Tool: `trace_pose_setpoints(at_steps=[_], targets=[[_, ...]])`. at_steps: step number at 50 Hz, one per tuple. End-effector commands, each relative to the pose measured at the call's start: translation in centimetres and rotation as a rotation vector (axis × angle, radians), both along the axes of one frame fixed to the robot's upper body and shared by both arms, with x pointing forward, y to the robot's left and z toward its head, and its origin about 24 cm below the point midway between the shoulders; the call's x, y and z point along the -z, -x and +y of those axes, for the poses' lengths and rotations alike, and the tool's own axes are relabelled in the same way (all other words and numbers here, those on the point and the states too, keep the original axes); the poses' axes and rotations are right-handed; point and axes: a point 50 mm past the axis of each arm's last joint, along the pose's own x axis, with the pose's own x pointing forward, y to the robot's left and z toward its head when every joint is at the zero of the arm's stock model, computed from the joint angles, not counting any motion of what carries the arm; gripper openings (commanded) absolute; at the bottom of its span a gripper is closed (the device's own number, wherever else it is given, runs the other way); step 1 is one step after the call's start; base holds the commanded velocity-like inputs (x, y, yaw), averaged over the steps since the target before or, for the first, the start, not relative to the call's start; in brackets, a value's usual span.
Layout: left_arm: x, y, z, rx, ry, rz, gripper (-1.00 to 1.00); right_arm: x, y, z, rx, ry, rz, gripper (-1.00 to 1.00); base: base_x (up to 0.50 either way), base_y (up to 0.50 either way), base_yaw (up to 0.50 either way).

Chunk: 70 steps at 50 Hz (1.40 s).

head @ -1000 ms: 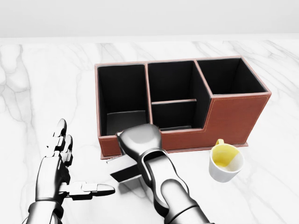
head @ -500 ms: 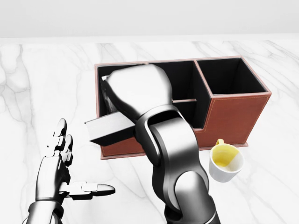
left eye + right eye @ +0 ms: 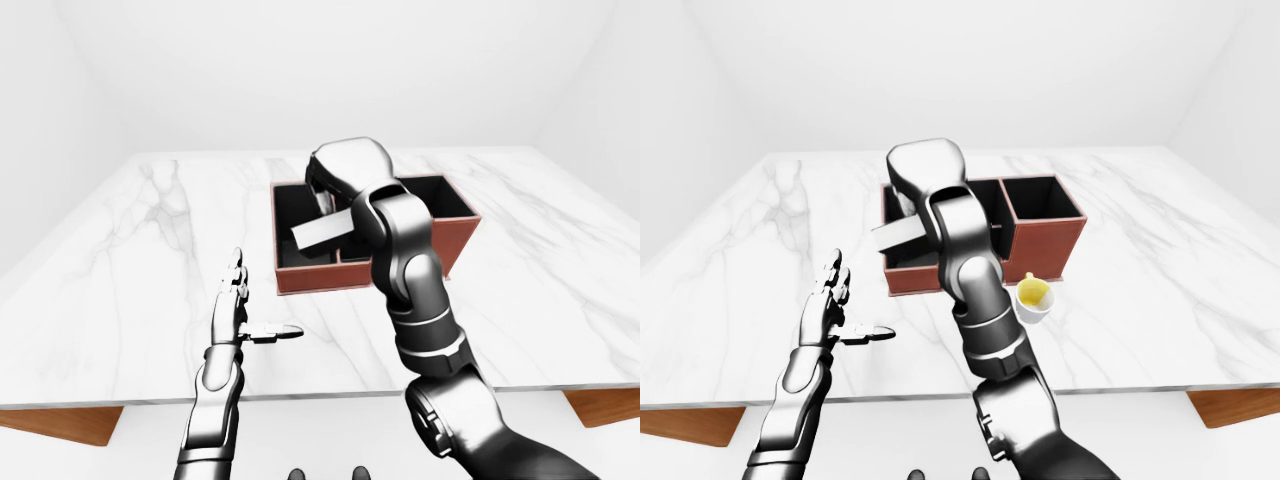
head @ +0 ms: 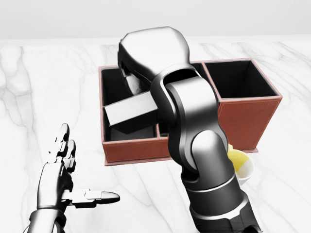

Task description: Pick up the book and place it in the caddy.

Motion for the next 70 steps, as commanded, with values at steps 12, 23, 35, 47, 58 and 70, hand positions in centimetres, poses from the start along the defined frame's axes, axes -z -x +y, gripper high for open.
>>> trace_pose_setpoints(at_steps=[12, 23, 35, 47, 58, 70], targets=[[0.0, 0.1, 0.0, 0.000, 0.002, 0.002, 1.00, -1.2, -5.1, -1.9, 0.052, 0.004, 0.003, -1.00, 0.00, 0.00, 0.00], [0.1, -0.1, 0.0, -0.001, 0.001, 0.002, 1.00, -1.1, -6.8, -3.0, 0.084, -0.010, 0.012, -1.00, 0.00, 0.00, 0.00], [0.2, -0.1, 0.0, -0.001, 0.002, 0.002, 1.00, -1.6, -7.3, -3.6, 0.103, -0.016, 0.001, -1.00, 0.00, 0.00, 0.00], [0.3, -0.1, 0.0, 0.000, 0.001, 0.002, 1.00, -1.3, -8.2, -4.4, 0.129, -0.022, 0.027, -1.00, 0.00, 0.00, 0.00], [0.1, -0.1, 0.0, -0.001, 0.001, 0.001, 1.00, -0.6, -8.5, -4.3, 0.132, -0.014, 0.045, -1.00, 0.00, 0.00, 0.00], [0.1, -0.1, 0.0, -0.002, 0.002, 0.001, 1.00, 0.2, -9.2, -4.8, 0.162, 0.005, 0.062, -1.00, 0.00, 0.00, 0.00]])
